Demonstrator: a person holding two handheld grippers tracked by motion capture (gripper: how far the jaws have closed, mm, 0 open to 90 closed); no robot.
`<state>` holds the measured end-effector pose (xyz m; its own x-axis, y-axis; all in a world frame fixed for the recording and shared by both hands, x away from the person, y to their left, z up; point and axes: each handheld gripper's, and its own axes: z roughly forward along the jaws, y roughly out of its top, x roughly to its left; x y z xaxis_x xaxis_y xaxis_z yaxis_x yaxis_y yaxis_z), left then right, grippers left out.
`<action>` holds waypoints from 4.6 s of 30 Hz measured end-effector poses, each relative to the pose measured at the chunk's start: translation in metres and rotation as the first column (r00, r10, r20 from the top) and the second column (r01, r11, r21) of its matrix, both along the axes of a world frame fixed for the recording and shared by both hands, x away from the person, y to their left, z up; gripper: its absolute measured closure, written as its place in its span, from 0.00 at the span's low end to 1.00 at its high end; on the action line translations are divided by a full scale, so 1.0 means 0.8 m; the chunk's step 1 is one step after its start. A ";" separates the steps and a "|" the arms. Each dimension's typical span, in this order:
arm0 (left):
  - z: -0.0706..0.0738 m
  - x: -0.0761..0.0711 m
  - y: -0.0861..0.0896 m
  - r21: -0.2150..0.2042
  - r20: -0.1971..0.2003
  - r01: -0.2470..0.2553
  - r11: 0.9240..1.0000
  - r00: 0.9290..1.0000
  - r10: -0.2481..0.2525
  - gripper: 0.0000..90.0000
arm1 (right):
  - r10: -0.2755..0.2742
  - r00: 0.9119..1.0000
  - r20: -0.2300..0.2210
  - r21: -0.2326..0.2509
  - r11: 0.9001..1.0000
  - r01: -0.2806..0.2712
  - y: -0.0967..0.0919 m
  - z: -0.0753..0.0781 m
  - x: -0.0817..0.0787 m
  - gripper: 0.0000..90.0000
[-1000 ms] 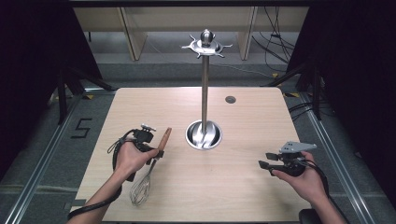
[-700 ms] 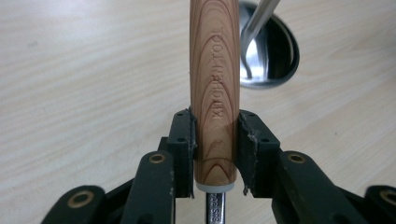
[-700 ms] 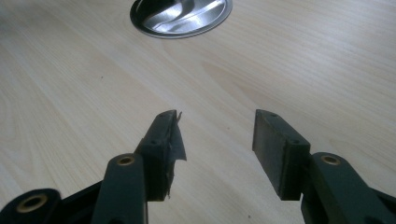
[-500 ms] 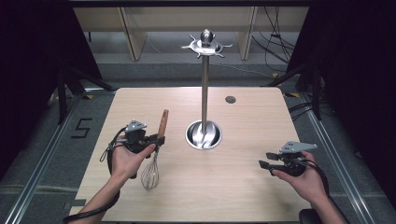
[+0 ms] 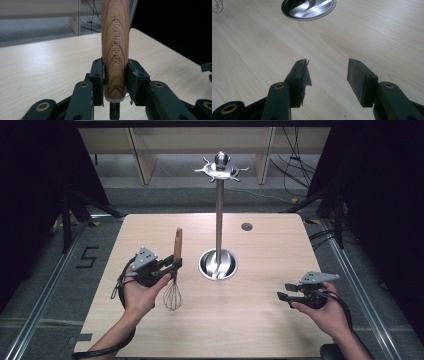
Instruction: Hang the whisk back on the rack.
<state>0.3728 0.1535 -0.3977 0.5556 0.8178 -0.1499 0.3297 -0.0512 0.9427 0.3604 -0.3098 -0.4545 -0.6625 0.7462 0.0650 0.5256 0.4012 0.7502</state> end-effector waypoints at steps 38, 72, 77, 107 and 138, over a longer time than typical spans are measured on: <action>0.058 -0.015 -0.043 -0.046 0.219 0.017 0.999 0.976 -0.007 0.76 | -0.004 1.000 0.006 0.001 1.000 0.004 -0.001 0.001 0.000 0.57; 0.095 -0.012 -0.067 -0.102 0.296 -0.053 0.993 0.952 0.081 0.76 | -0.015 1.000 -0.019 0.017 1.000 0.016 0.000 0.000 -0.001 0.57; 0.100 -0.011 -0.071 -0.102 0.305 -0.058 0.993 0.948 0.087 0.76 | -0.014 1.000 -0.013 0.026 1.000 0.015 0.001 -0.001 -0.001 0.57; 0.121 0.006 -0.091 -0.062 0.328 -0.033 0.998 0.943 0.052 0.76 | -0.010 1.000 0.008 0.019 1.000 0.010 -0.001 0.000 0.000 0.57; 0.131 0.016 -0.108 -0.006 0.323 -0.081 0.997 0.943 0.079 0.76 | -0.008 1.000 0.007 0.018 1.000 0.008 -0.001 0.000 0.001 0.57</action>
